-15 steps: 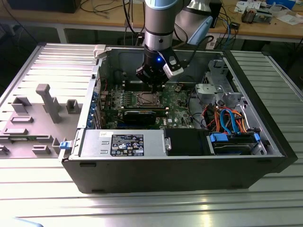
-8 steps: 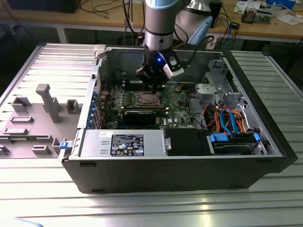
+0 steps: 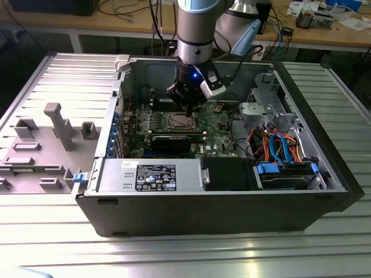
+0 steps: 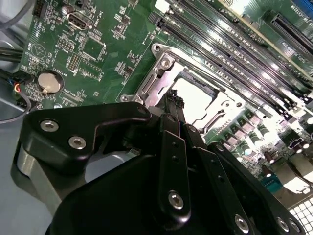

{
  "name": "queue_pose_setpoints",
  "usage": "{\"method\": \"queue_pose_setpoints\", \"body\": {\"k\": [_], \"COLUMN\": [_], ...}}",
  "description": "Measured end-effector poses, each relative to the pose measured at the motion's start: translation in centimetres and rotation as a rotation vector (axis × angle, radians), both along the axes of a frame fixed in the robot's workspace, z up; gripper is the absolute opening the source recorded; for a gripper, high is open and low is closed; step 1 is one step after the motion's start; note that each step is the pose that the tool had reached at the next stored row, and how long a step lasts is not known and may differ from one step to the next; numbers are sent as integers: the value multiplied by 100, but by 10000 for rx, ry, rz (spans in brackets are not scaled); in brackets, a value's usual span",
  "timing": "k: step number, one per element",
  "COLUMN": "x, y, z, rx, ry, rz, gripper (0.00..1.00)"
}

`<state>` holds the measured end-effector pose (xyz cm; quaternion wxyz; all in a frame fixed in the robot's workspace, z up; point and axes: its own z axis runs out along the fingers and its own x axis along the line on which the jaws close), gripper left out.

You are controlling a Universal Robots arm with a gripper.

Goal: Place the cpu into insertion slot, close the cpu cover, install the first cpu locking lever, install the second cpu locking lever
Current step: 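Install the second cpu locking lever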

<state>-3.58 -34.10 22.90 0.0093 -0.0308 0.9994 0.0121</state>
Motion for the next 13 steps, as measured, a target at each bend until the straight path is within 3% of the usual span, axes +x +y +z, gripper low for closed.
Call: {"method": "queue_pose_setpoints", "body": {"k": [5,8,13], "x": [1,1,1], "y": [-12,-118,-206], "z": [74,72,72], "rx": [-7,-10,-13], "ry": [-1,0,0], "rz": [3,2,2], "gripper": [11,11,11]}}
